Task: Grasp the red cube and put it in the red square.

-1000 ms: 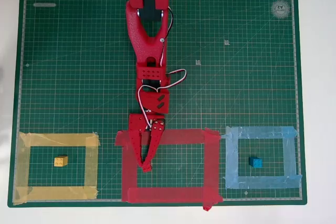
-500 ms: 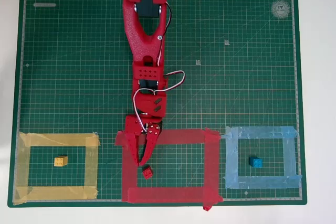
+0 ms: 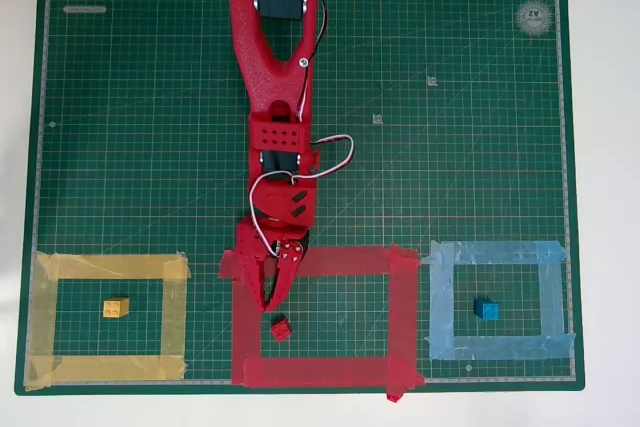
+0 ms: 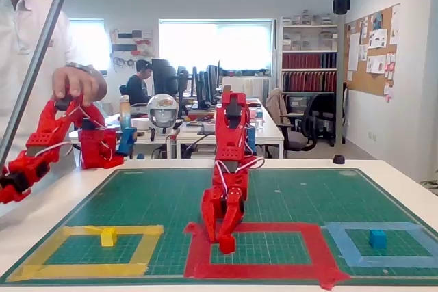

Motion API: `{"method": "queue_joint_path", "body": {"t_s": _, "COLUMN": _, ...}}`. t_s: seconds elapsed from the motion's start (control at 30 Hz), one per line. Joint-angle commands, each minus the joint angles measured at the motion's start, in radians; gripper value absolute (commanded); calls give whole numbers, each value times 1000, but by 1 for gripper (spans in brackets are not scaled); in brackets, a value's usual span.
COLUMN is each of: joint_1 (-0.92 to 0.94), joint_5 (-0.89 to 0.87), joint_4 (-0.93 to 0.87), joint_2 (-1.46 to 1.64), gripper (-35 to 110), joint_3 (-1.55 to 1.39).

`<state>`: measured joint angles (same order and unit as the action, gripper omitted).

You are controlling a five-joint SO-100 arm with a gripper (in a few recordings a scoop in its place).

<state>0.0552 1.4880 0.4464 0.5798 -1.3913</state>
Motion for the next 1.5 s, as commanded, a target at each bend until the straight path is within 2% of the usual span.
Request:
{"method": "queue_joint_path", "body": {"t_s": 0.0, "joint_1": 26, "joint_5": -18, "joint_4": -14, "joint_2": 199, "gripper": -1, "joint_3": -92}}
{"method": "queue_joint_path", "body": {"t_s": 0.23, "joint_1": 23, "joint_5": -106, "joint_4": -114, "joint_2": 716, "gripper": -1, "joint_3": -509}}
{"method": "queue_joint_path", "body": {"t_s": 0.4, "joint_1": 28, "joint_5": -103, "joint_4": -123, "joint_2": 1131, "gripper": -1, "joint_3": -930}}
{"method": "queue_joint_path", "body": {"t_s": 0.73, "joint_1": 32, "joint_5": 18, "joint_4": -569, "joint_2": 1824, "gripper": -1, "joint_3": -1506}}
{"method": "queue_joint_path", "body": {"t_s": 0.8, "joint_1": 35, "joint_5": 32, "joint_4": -676, "joint_2": 1947, "gripper": -1, "joint_3": -1568}}
{"method": "queue_joint_path", "body": {"t_s": 0.93, "joint_1": 46, "joint_5": 60, "joint_4": -729, "joint_2": 2118, "gripper": -1, "joint_3": -1698}}
{"method": "queue_joint_path", "body": {"t_s": 1.03, "joint_1": 55, "joint_5": 84, "joint_4": -841, "joint_2": 2240, "gripper": -1, "joint_3": -1764}}
{"method": "queue_joint_path", "body": {"t_s": 1.3, "joint_1": 51, "joint_5": 132, "joint_4": -1367, "joint_2": 2528, "gripper": -1, "joint_3": -1767}}
{"method": "queue_joint_path", "body": {"t_s": 1.47, "joint_1": 41, "joint_5": 140, "joint_4": -1571, "joint_2": 2651, "gripper": -1, "joint_3": -1767}}
